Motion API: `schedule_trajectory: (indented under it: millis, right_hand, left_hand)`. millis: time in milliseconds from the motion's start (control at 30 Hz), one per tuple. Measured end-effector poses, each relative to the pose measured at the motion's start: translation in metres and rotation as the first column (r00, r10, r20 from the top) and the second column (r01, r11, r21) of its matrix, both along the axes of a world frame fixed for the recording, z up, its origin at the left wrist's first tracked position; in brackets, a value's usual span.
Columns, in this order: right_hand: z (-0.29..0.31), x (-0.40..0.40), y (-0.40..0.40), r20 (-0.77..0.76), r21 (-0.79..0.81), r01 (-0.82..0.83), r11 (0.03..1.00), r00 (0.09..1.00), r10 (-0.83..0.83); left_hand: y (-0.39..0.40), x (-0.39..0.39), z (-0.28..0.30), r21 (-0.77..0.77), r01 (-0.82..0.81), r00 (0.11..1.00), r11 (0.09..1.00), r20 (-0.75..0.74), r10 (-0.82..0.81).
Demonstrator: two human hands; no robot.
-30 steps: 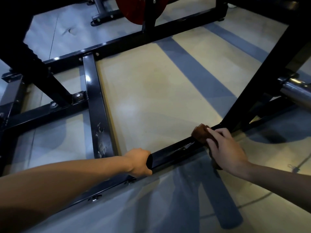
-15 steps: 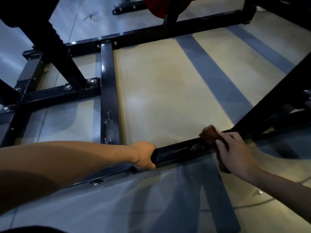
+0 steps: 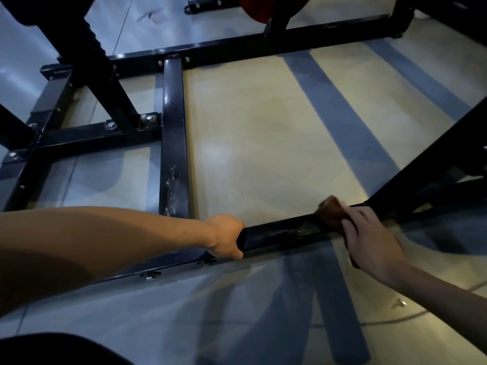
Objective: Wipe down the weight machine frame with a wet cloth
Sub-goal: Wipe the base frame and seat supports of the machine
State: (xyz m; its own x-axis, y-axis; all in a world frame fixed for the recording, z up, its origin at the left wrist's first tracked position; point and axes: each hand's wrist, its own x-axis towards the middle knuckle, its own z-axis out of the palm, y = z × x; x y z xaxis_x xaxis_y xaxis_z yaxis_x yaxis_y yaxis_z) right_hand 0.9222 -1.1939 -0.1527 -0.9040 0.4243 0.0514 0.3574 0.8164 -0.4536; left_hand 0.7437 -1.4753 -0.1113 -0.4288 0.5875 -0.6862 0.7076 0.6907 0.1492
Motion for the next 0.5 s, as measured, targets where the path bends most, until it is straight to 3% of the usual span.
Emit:
schedule_trajectory:
  millis: [33, 100, 267, 333, 400, 500]
  right_hand:
    - [0.000, -0.001, -0.002, 0.027, -0.041, 0.089, 0.995, 0.996, -0.088]
    - [0.002, -0.003, -0.017, 0.066, -0.031, 0.114, 0.993, 0.991, -0.112]
    - [0.009, -0.005, -0.075, 0.140, -0.089, -0.268, 0.959, 0.950, 0.279]
    - [0.013, -0.003, -0.072, 0.195, -0.024, -0.367, 0.930, 0.910, 0.365]
    - [0.007, 0.000, -0.050, 0.145, 0.051, -0.279, 0.959, 0.952, 0.269]
    - [0.003, 0.007, -0.015, 0.048, -0.007, 0.059, 0.998, 0.997, -0.058]
  left_hand:
    - [0.000, 0.000, 0.000, -0.002, 0.002, 1.000, 1.000, 0.002, -0.002]
    - [0.000, 0.000, 0.000, -0.004, 0.003, 1.000, 1.000, 0.005, -0.003]
    - [0.000, 0.001, -0.001, -0.002, -0.005, 1.000, 1.000, -0.008, 0.005]
    - [-0.001, 0.002, 0.000, -0.002, -0.008, 1.000, 1.000, -0.011, 0.008]
    - [-0.001, 0.002, 0.000, 0.000, -0.010, 1.000, 1.000, -0.009, 0.010]
    - [0.000, 0.002, 0.001, 0.003, -0.013, 1.000, 1.000, 0.013, 0.013]
